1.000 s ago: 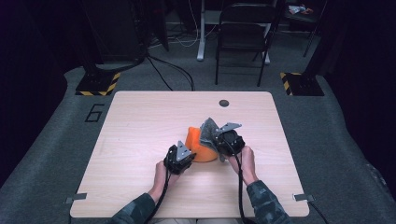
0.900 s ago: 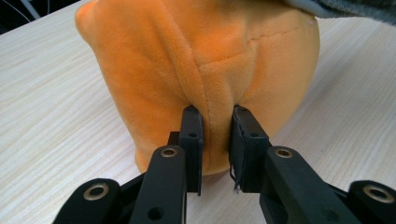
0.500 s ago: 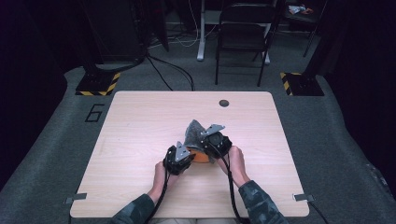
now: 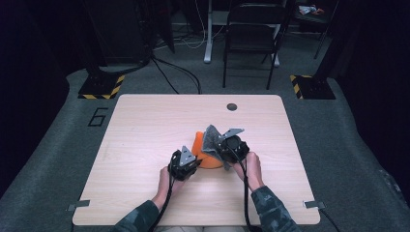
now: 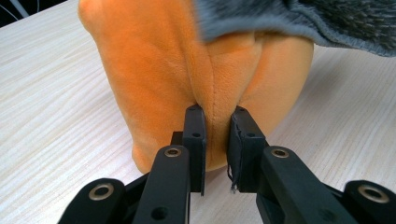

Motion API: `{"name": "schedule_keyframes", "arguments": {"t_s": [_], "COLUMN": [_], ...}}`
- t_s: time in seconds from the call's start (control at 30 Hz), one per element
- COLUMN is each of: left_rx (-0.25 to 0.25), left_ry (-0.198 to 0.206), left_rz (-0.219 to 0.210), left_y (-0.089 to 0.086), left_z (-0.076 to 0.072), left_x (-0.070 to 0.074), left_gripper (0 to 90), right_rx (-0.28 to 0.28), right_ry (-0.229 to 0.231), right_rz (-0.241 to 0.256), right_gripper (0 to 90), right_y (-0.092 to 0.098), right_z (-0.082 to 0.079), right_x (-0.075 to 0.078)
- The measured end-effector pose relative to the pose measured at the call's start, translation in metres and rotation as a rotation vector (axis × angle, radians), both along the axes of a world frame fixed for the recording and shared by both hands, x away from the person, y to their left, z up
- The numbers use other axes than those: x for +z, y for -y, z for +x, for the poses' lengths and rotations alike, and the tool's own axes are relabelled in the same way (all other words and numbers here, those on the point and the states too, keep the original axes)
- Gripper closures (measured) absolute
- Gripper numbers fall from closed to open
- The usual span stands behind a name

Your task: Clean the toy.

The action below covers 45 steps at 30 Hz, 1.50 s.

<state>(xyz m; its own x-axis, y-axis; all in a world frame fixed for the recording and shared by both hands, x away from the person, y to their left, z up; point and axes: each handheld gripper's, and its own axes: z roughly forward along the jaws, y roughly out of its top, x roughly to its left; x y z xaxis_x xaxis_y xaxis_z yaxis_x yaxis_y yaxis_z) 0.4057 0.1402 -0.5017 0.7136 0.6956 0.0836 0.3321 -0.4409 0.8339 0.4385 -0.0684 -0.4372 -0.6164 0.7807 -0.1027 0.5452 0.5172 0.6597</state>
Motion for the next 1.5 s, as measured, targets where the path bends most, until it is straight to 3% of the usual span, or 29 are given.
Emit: {"name": "schedule_keyframes", "arguments": {"t_s": [0.3,0.5,0.6,0.7,0.77,0.83,0.97,1.03,1.1,1.2,1.33,1.5], "left_rx": [0.0,0.003,0.008,0.01,0.011,0.015,0.018,0.017,0.018,0.019,0.022,0.054], "left_ry": [-0.013,-0.019,-0.026,-0.028,-0.027,-0.037,-0.034,-0.033,-0.034,-0.036,-0.018,0.012], "left_rz": [-0.012,-0.016,-0.031,-0.032,-0.03,-0.047,-0.054,-0.054,-0.053,-0.059,-0.076,-0.051], "left_y": [-0.002,-0.004,-0.006,-0.007,-0.008,-0.01,-0.01,-0.01,-0.01,-0.011,-0.012,-0.009], "left_z": [0.002,0.004,0.005,0.005,0.007,0.008,0.008,0.008,0.008,0.008,0.007,0.0], "left_x": [0.0,-0.001,-0.002,-0.002,-0.002,-0.003,-0.004,-0.004,-0.004,-0.004,-0.002,0.003], "left_gripper": [78.7,78.7,78.7,78.7,78.7,78.7,78.6,78.6,78.6,78.4,75.6,53.8], "right_rx": [-0.07,-0.121,-0.156,-0.16,-0.162,-0.18,-0.173,-0.136,-0.077,-0.004,-0.012,-0.027], "right_ry": [-0.07,-0.121,-0.187,-0.209,-0.197,-0.146,-0.067,-0.033,-0.031,-0.057,-0.058,-0.056], "right_rz": [-0.001,-0.031,-0.058,-0.039,-0.057,-0.064,0.032,0.075,0.104,0.097,0.056,0.076], "right_gripper": [68.6,68.7,68.7,68.7,69.0,69.2,69.3,69.3,69.3,69.3,69.6,69.7], "right_y": [0.024,0.036,0.039,0.042,0.042,0.047,0.053,0.048,0.041,0.024,0.011,0.016], "right_z": [0.009,0.019,0.024,0.029,0.028,0.025,0.017,0.011,0.006,0.003,0.006,0.01], "right_x": [-0.013,-0.033,-0.048,-0.056,-0.05,-0.037,-0.008,0.005,0.011,0.009,-0.007,-0.01]}}
